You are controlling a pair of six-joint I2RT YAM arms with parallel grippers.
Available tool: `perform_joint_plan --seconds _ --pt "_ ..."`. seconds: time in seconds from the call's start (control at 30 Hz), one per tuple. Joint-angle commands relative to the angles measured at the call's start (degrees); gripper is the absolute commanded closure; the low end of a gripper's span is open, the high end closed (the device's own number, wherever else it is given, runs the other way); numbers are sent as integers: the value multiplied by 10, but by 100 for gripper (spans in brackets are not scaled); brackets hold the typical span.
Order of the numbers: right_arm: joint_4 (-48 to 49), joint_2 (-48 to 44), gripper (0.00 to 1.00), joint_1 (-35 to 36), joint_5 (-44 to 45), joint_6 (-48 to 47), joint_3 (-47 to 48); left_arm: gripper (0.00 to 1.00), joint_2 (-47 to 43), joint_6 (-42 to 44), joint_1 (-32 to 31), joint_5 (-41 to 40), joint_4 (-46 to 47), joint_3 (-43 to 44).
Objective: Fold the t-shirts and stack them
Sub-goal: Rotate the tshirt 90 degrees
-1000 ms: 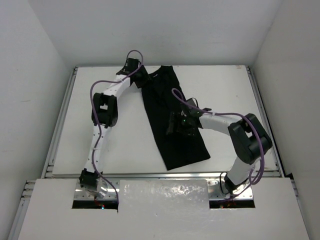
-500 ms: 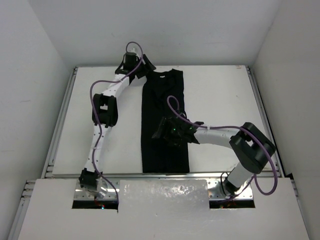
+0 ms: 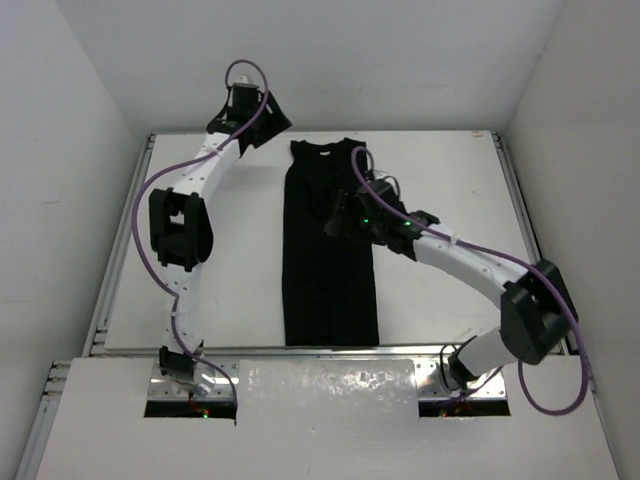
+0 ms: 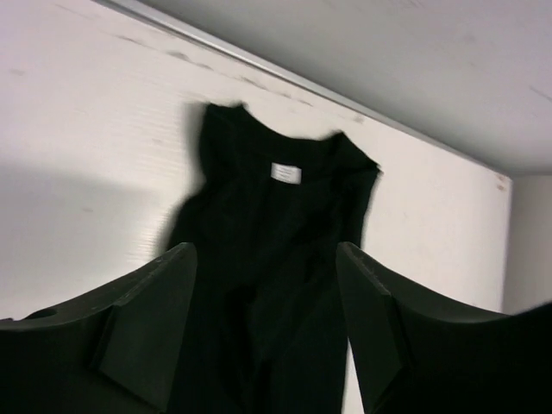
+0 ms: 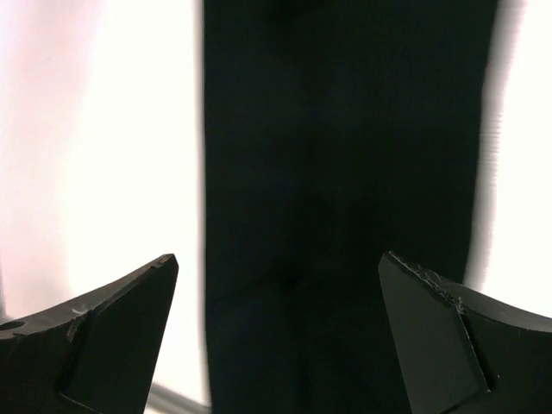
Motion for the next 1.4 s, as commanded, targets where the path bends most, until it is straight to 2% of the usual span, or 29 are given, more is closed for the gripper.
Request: perform_joint_plan --seconds 0.0,0.1,0.17,0.27,0.47,0.6,0.73,0.87,1.1,1.37 --pt "-9 -95 1 -50 14 -49 -56 36 29 -35 -34 34 -12 -23" --pt "-4 -160 1 -66 20 -74 -110 41 69 -44 -35 98 32 -31" --pt "-18 -199 1 -69 16 -99 -122 43 86 -44 -36 166 84 -48" --pt "-54 -230 1 -72 13 -124 -125 44 113 -39 -37 221 126 -38" --pt "-73 -277 1 -72 -7 -135 -146 50 121 -34 -38 211 129 -65" --pt "-72 -292 1 -72 -6 -136 -154 68 123 -39 -40 224 148 -75" --pt "-74 -287 1 -71 -10 -137 -155 70 105 -43 -45 238 178 -90" --pt "-71 -275 1 -72 -16 -134 -158 87 100 -41 -49 251 185 -85" --pt "-73 -259 1 -71 -30 -137 -156 90 55 -22 -60 249 233 -124" --pt "-76 -260 1 -72 -38 -140 -155 91 55 -20 -93 258 278 -130"
